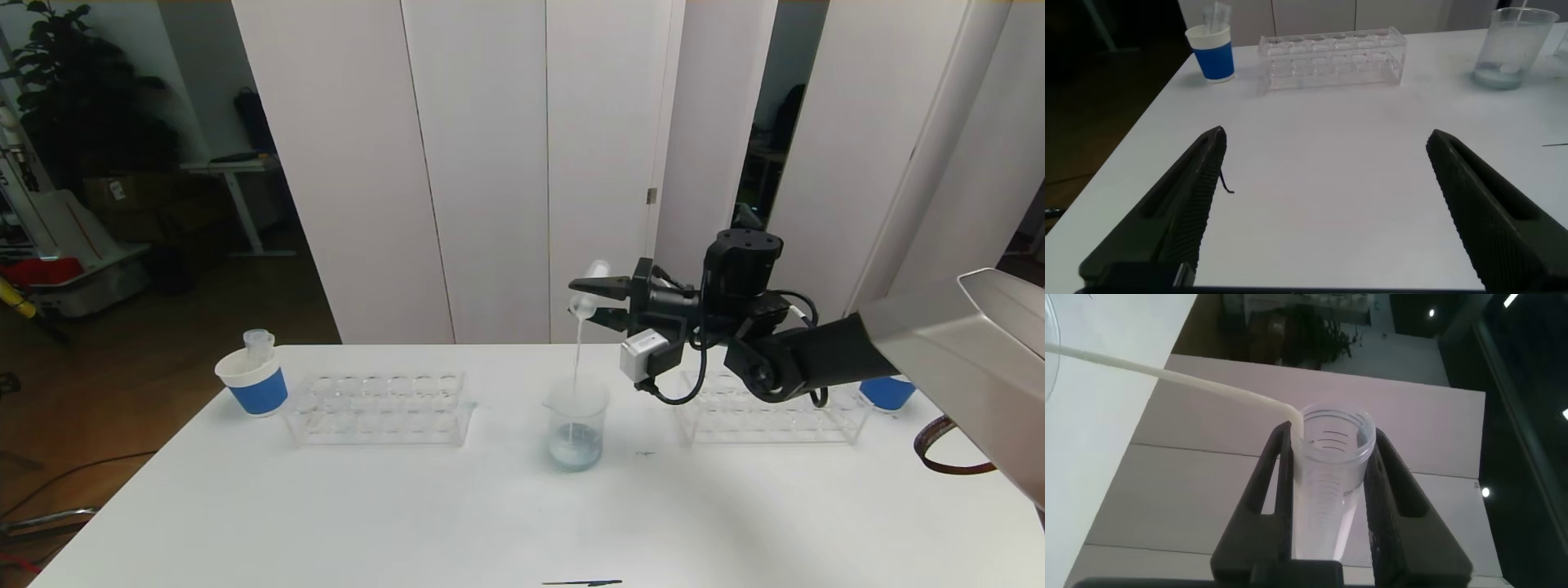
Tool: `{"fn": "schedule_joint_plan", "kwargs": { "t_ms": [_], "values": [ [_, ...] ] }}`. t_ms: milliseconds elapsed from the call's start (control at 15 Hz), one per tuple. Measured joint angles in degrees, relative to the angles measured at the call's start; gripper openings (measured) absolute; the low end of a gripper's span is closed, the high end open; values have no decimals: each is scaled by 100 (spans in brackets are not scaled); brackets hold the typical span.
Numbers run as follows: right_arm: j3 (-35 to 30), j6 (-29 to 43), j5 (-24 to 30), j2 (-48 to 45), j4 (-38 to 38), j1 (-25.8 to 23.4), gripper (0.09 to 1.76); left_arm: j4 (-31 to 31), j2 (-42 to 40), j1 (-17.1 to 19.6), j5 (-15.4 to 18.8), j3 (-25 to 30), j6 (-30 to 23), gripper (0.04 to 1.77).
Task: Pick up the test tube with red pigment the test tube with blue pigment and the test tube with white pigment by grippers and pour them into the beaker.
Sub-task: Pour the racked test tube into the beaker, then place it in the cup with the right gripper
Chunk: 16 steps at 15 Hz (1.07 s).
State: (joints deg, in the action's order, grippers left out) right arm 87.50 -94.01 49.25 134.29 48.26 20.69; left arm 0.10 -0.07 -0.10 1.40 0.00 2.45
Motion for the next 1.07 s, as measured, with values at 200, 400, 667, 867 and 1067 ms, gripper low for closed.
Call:
{"fn": "schedule_joint_plan", "kwargs": {
  "t_ms": [200, 400, 667, 867, 1067],
  "values": [
    [139, -246, 133, 2, -30, -10, 58, 0, 0, 0, -2, 0, -2, 175],
    [221, -375, 246, 5, -41, -10, 58, 0, 0, 0, 0, 0, 0, 175],
    [295, -441, 315, 9, -88, -5, 58, 0, 0, 0, 0, 0, 0, 175],
    [382, -474, 422, 11, -88, -5, 58, -2, 0, 0, 0, 0, 2, 175],
    [500, -491, 463, 29, -129, 0, 58, 0, 0, 0, 0, 0, 0, 175]
  ]
}}
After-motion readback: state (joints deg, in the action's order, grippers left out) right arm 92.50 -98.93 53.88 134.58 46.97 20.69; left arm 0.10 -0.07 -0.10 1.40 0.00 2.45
